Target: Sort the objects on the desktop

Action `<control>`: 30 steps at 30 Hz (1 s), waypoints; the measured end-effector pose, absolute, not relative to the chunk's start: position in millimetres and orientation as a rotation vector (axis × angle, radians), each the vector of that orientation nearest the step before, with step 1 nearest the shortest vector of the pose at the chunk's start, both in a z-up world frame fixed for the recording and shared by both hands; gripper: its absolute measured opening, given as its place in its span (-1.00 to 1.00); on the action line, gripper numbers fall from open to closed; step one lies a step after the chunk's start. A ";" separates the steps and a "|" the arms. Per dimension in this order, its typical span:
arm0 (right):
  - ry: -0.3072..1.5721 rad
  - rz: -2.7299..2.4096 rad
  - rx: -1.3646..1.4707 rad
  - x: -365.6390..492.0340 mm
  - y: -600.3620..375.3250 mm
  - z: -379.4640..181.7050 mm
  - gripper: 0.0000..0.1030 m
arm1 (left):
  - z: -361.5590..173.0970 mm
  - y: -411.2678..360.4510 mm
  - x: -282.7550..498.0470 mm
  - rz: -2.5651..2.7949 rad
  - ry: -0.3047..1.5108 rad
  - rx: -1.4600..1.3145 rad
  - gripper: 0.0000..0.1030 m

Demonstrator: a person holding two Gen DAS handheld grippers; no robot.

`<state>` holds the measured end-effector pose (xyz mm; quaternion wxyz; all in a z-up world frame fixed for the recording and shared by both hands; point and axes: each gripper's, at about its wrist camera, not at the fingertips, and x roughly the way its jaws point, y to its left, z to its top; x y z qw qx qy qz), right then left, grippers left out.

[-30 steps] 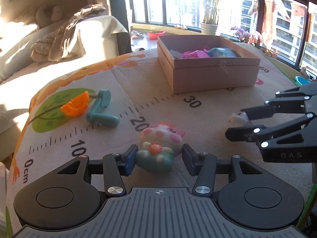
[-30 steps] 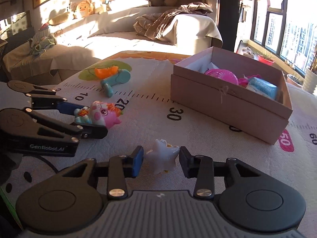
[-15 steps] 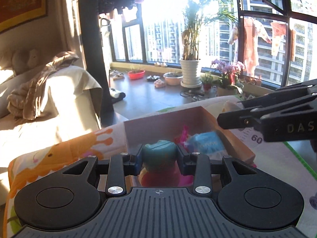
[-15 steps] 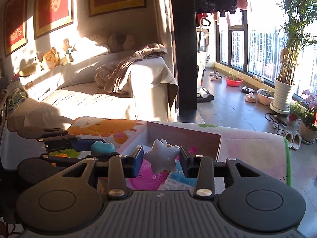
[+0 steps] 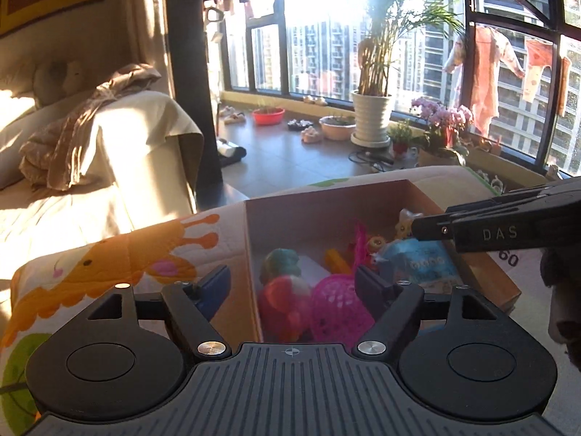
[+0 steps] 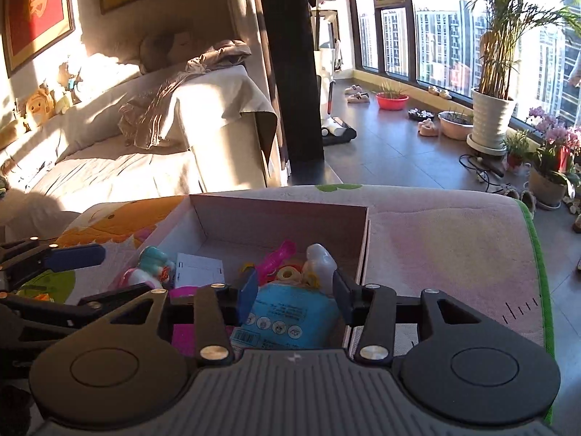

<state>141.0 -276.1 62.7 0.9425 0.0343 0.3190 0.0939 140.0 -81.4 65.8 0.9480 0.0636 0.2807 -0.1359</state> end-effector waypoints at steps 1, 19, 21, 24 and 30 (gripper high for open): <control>0.648 0.189 0.073 139.8 -277.2 63.5 -0.12 | 66.8 -75.3 132.4 -0.274 0.571 0.131 0.62; 0.648 0.586 -0.097 46.4 -138.8 76.3 -0.09 | 40.3 54.9 35.1 0.060 0.678 0.085 0.84; 0.665 0.639 -0.150 44.0 -108.5 69.8 -0.09 | 40.1 69.2 31.7 0.094 0.678 0.067 0.84; 0.693 0.686 -0.222 45.9 -68.4 54.6 -0.09 | 42.3 94.2 31.8 0.136 0.682 -0.005 0.84; 0.708 0.707 -0.304 61.0 -16.0 22.5 -0.09 | 44.7 115.8 43.0 0.133 0.680 -0.056 0.84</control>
